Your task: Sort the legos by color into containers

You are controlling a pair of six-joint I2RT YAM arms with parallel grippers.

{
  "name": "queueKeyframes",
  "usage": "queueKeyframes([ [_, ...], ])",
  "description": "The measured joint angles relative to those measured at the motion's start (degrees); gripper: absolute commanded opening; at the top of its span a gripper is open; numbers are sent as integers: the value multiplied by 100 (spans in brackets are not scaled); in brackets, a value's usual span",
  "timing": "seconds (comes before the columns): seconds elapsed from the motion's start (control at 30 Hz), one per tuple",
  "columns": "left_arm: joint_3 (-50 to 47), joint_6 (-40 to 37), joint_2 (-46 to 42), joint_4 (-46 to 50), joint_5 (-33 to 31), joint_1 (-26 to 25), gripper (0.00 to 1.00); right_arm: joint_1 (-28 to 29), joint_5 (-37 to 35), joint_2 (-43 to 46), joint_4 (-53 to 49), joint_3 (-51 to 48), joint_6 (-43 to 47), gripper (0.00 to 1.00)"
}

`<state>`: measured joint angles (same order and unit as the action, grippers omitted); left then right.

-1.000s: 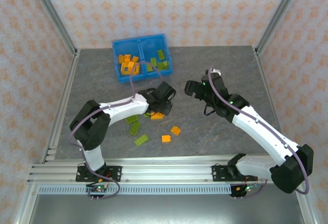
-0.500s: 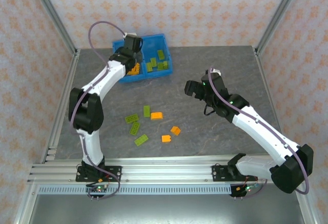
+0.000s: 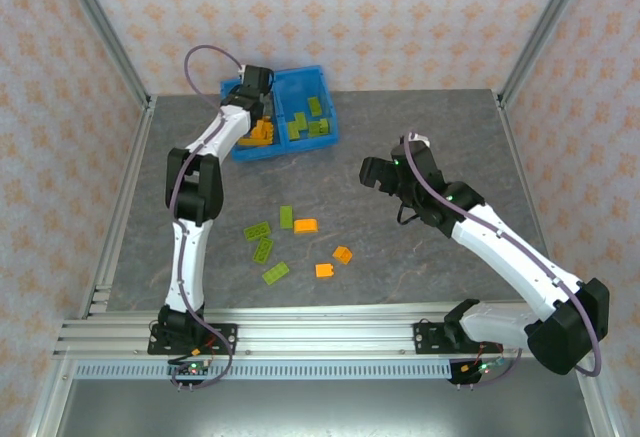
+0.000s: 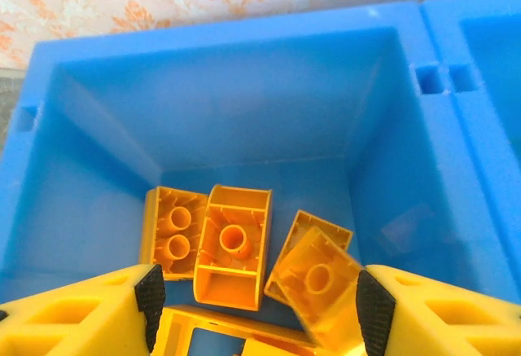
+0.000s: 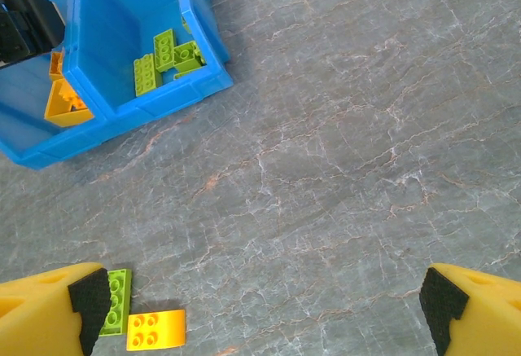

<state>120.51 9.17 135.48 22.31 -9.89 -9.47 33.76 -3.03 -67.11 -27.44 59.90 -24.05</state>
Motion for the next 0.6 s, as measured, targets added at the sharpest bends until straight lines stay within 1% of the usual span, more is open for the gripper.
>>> queueKeyframes([
  [0.07,-238,85,-278,-52,170,0,66,0,0,0,0,0,0,99],
  [0.17,-1082,317,-1169,-170,490,-20,67,0,2,-48,9,15,0,99],
  [0.27,-2035,702,-2361,-341,848,-35,67,0,96,-229,63,46,7,99],
  [0.33,-2756,1005,-3359,-472,1141,-61,68,2,299,-380,129,46,101,98],
  [0.37,-3027,1095,-3720,-542,1233,-70,70,22,428,-450,162,46,192,98],
  [0.47,-4022,1338,-4999,-616,1456,-212,73,240,855,-691,291,48,769,99],
  [0.53,-4640,1353,-5707,-546,1550,-387,75,542,1115,-938,302,87,1274,98],
  [0.6,-5134,1344,-6234,-317,1611,-560,78,813,1360,-1246,308,168,1729,97],
])
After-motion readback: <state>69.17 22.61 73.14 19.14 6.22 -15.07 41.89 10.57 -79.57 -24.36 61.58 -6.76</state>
